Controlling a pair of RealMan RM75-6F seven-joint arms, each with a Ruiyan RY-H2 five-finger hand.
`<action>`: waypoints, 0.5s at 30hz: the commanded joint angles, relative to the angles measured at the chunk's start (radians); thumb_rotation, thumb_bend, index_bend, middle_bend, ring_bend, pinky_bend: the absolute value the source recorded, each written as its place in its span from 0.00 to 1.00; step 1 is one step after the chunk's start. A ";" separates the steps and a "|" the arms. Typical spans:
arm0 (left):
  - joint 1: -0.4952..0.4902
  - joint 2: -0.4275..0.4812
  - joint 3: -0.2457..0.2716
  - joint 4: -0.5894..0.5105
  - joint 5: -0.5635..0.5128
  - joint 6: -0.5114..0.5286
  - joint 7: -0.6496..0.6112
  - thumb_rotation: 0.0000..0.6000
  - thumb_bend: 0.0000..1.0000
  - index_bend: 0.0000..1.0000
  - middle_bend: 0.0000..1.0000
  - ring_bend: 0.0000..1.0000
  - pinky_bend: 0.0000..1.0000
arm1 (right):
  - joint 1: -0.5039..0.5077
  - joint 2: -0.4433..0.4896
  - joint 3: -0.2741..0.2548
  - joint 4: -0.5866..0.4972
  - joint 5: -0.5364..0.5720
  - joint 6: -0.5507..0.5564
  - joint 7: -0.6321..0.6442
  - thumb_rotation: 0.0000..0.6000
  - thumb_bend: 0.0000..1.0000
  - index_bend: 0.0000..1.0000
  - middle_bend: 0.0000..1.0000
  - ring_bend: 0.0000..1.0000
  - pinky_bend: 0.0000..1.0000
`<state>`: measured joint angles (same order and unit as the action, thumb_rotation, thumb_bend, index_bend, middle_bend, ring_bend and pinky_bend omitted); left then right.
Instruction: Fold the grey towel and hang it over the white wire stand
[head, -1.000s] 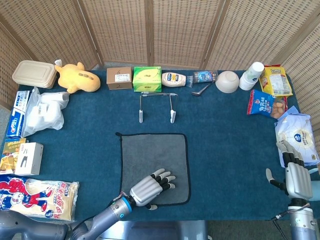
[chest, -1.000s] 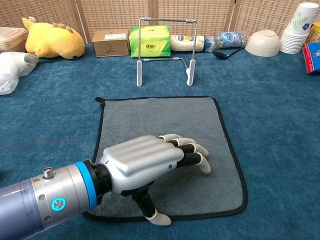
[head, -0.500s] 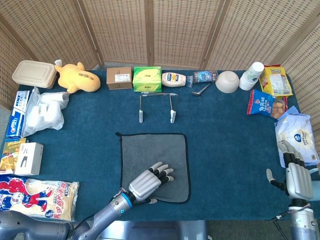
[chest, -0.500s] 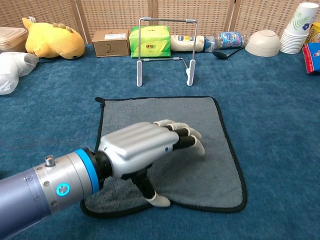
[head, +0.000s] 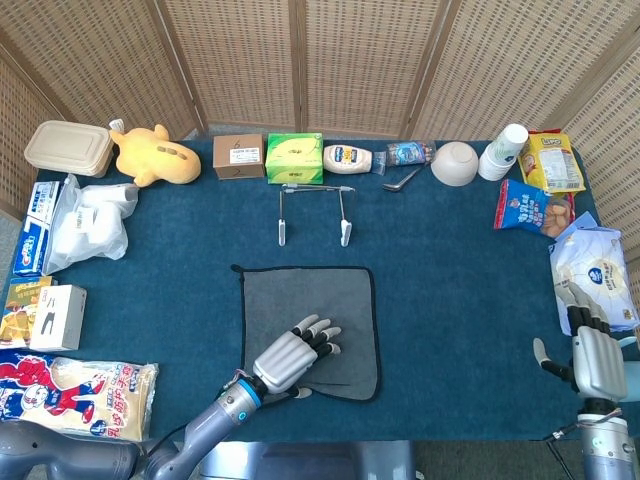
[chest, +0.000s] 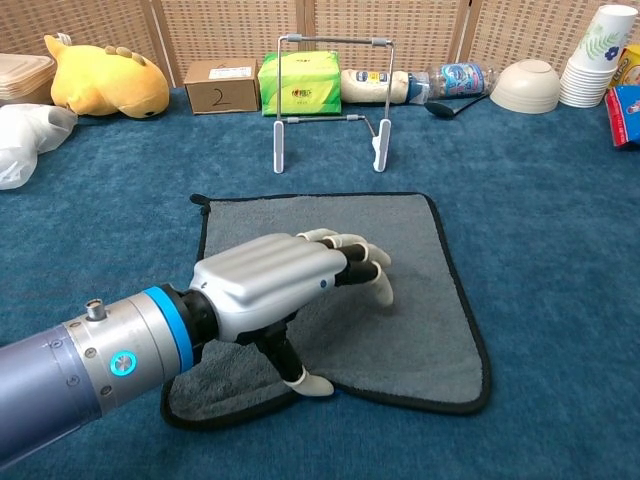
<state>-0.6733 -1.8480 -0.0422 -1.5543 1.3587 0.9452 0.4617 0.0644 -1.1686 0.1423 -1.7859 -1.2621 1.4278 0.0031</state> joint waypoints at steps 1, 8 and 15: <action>-0.002 -0.003 0.004 0.003 0.000 -0.002 0.001 1.00 0.20 0.36 0.14 0.00 0.00 | -0.001 0.001 0.000 0.000 0.000 0.000 0.001 1.00 0.38 0.06 0.03 0.00 0.00; -0.011 0.002 0.005 -0.005 -0.027 -0.021 0.020 1.00 0.30 0.52 0.16 0.00 0.00 | -0.004 0.004 0.001 -0.001 -0.001 0.004 0.005 1.00 0.38 0.06 0.03 0.00 0.00; -0.018 0.011 0.002 -0.016 -0.050 -0.028 0.036 1.00 0.36 0.52 0.16 0.00 0.00 | -0.011 0.005 -0.002 -0.004 -0.003 0.011 0.009 1.00 0.38 0.06 0.03 0.00 0.00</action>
<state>-0.6907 -1.8380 -0.0393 -1.5688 1.3096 0.9179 0.4971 0.0530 -1.1633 0.1400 -1.7895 -1.2655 1.4387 0.0117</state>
